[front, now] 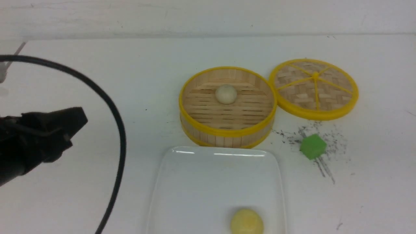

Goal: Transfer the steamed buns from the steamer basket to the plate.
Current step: Use the left arm to grab the steamed stuffed bun that is closest to it

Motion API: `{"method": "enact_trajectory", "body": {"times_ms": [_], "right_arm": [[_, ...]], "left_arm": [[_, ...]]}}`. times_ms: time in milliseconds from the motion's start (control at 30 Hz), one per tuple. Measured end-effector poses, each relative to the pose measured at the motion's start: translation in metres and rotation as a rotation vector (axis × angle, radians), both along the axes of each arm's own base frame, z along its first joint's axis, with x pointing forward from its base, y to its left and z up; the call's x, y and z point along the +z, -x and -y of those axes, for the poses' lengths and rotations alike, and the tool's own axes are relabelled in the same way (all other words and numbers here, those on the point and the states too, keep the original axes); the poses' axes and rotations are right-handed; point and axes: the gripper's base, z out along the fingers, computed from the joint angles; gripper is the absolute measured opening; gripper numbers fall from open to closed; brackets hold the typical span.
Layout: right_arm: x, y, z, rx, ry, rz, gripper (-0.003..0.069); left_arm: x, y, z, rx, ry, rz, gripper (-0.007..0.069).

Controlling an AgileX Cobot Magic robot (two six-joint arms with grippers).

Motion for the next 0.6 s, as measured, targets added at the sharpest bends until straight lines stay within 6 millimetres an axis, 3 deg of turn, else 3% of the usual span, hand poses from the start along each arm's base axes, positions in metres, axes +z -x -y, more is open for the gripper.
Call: {"method": "enact_trajectory", "body": {"times_ms": [67, 100, 300, 433, 600], "right_arm": [[-0.006, 0.024, 0.015, -0.093, 0.023, -0.054, 0.0421], [-0.006, 0.024, 0.015, -0.099, 0.025, -0.064, 0.0421], [-0.016, 0.083, 0.033, -0.161, -0.048, -0.088, 0.0421], [-0.033, 0.098, 0.037, -0.162, -0.047, -0.081, 0.0421], [-0.071, 0.095, 0.037, -0.172, -0.014, -0.145, 0.0421]], "left_arm": [[0.0, -0.013, 0.003, -0.023, 0.02, 0.043, 0.024], [0.0, -0.014, 0.003, -0.026, 0.022, 0.056, 0.024], [0.003, -0.054, 0.017, -0.237, -0.148, 0.154, 0.0239], [0.005, -0.083, 0.025, -0.33, -0.11, 0.13, 0.0239], [0.003, -0.105, 0.028, -0.362, -0.075, 0.097, 0.024]]}}
